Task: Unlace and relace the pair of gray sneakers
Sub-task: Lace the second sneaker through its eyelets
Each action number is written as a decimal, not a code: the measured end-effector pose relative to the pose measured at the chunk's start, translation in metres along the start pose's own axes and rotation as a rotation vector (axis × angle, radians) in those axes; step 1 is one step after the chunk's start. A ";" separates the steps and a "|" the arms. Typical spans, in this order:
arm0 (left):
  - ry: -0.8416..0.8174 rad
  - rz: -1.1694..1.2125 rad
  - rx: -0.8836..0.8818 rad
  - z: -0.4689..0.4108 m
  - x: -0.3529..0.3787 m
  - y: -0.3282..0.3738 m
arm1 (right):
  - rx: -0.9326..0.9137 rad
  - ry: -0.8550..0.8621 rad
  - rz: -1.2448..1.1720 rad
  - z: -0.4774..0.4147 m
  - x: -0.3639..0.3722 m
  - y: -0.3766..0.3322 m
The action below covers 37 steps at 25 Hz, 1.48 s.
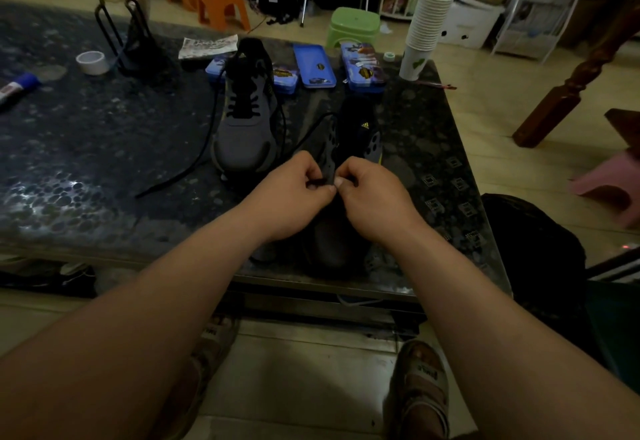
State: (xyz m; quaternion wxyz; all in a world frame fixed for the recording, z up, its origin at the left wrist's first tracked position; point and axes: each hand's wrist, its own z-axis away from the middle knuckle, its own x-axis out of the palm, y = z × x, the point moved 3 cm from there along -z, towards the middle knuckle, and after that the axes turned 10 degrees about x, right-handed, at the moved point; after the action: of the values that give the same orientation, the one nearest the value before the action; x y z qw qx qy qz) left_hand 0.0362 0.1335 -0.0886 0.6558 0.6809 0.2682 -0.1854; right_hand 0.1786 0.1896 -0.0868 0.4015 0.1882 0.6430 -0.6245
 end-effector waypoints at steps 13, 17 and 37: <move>0.020 -0.143 -0.024 0.001 0.007 -0.005 | 0.014 0.242 -0.238 0.008 -0.036 0.002; -0.002 -0.147 -0.005 0.001 0.004 0.000 | 0.188 -0.066 -0.774 0.010 -0.026 -0.011; -0.004 -0.087 -0.089 -0.003 0.007 -0.001 | 0.010 -0.019 0.204 0.013 -0.044 0.006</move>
State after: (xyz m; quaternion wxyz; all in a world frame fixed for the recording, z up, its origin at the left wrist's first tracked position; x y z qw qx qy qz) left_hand 0.0410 0.1372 -0.0940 0.6774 0.6384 0.3041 -0.2028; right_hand 0.2137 0.1892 -0.0568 0.4682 0.2485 0.6135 -0.5853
